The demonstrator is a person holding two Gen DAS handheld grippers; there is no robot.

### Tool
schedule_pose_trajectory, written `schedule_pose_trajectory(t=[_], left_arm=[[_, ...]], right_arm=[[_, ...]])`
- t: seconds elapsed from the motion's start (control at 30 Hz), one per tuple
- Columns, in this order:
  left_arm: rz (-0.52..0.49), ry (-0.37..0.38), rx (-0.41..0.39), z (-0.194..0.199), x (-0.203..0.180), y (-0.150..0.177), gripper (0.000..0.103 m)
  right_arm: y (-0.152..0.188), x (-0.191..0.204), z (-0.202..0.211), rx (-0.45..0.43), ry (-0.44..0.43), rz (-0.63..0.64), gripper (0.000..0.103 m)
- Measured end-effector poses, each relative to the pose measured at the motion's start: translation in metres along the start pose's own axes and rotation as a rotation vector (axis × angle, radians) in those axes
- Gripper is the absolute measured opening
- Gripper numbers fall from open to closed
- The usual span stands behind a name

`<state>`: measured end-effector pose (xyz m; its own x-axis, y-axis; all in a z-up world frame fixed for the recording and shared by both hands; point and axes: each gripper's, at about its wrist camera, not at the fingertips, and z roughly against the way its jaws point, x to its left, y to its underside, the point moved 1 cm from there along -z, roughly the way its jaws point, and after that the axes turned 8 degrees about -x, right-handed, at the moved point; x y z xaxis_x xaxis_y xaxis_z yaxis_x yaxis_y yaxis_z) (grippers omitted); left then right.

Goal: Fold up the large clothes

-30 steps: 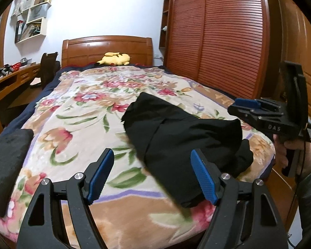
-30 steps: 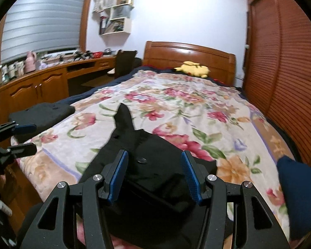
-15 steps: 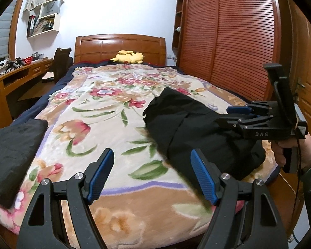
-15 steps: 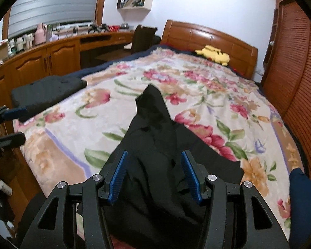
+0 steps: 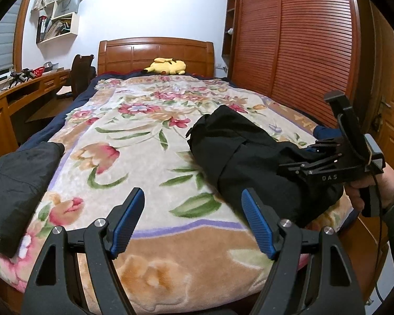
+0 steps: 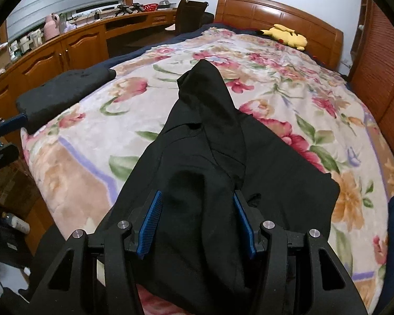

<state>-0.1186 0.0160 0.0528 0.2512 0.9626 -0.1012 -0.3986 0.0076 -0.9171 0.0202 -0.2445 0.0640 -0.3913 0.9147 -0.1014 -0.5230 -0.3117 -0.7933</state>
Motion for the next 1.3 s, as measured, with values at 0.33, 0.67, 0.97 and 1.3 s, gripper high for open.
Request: schedule_pose_trajectory(t=[0.33, 0.67, 0.97, 1.3], left_arm=[[-0.009, 0.024, 0.008, -0.009, -0.013, 0.002, 0.077], [-0.038, 0.051, 0.014, -0.013, -0.033, 0.001, 0.077], [-0.047, 0.060, 0.015, -0.014, -0.041, 0.001, 0.077], [-0.061, 0.076, 0.014, -0.015, -0.051, -0.001, 0.077]], right_arm=[[0.008, 0.011, 0.038, -0.122, 0.044, 0.112, 0.009], [0.032, -0.035, 0.086, -0.184, 0.202, 0.063, 0.007], [0.109, -0.098, 0.047, -0.004, 0.296, -0.109, 0.008], [0.088, -0.070, 0.084, -0.108, 0.365, -0.107, 0.040]])
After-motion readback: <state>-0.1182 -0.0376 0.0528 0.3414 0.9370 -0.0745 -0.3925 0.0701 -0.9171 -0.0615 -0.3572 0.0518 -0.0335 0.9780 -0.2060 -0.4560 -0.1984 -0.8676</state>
